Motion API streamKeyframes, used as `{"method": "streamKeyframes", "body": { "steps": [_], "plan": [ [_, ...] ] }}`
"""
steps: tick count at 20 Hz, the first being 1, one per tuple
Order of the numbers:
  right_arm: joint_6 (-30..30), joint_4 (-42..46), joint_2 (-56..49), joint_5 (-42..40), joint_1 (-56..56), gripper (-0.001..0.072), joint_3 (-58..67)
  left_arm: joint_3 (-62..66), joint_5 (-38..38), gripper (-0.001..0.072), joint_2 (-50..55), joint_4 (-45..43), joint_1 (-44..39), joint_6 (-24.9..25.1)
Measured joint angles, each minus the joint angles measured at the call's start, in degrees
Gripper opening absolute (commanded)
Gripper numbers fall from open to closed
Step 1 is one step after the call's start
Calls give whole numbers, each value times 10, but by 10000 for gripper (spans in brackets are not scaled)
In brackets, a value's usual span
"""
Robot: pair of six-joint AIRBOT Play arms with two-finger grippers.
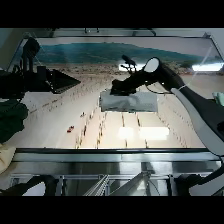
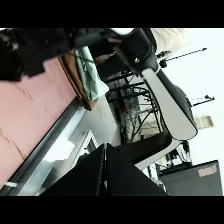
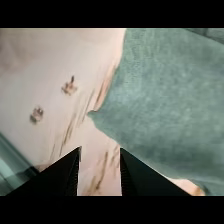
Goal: Fold the shirts.
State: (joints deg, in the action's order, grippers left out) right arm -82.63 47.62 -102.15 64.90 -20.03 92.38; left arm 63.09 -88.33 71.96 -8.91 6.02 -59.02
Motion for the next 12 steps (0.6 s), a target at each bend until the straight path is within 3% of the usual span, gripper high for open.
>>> {"method": "streamKeyframes", "body": {
  "steps": [4,6,12],
  "plan": [
    [6,68,47,99,122,314,-2,-10,-2,15,-7,0,3,0],
    [8,101,69,134,191,629,-13,-12,-2,14,-9,0,13,0],
    [29,119,82,107,303,652,-138,-13,-2,14,-10,0,54,0]
  ]
}}
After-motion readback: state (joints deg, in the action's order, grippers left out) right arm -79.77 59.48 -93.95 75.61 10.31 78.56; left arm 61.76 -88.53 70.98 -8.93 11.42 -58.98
